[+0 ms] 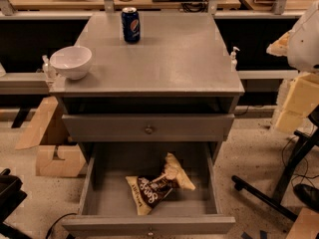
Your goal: Pick brown chip bag from middle drawer and place on counter
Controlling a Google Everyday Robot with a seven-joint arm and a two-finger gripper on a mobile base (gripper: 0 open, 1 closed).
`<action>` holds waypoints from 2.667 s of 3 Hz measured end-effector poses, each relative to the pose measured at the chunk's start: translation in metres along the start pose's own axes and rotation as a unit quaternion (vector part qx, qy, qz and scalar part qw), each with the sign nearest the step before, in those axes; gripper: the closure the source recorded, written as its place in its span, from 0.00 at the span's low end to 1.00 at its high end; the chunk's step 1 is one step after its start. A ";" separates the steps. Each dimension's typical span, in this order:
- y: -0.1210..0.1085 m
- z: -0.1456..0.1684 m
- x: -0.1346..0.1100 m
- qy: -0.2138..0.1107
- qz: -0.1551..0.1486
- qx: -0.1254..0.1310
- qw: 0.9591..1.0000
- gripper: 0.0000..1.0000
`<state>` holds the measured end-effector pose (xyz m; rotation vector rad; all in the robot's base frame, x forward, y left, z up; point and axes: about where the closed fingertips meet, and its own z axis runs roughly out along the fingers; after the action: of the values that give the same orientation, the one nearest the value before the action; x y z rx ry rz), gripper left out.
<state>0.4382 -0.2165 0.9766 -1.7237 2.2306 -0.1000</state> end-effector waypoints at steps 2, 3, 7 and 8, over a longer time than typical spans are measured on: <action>0.004 0.025 -0.006 -0.027 -0.005 0.002 1.000 0.00; 0.055 0.096 -0.017 -0.110 -0.024 -0.023 0.993 0.00; 0.080 0.258 -0.036 -0.203 0.005 -0.005 0.979 0.00; 0.086 0.323 -0.021 -0.195 -0.002 0.017 0.981 0.00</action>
Offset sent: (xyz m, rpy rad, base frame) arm 0.0218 0.0471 -0.1156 0.2310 -0.0766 0.1134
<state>0.4569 -0.1287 0.6545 -1.5711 1.9253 0.1832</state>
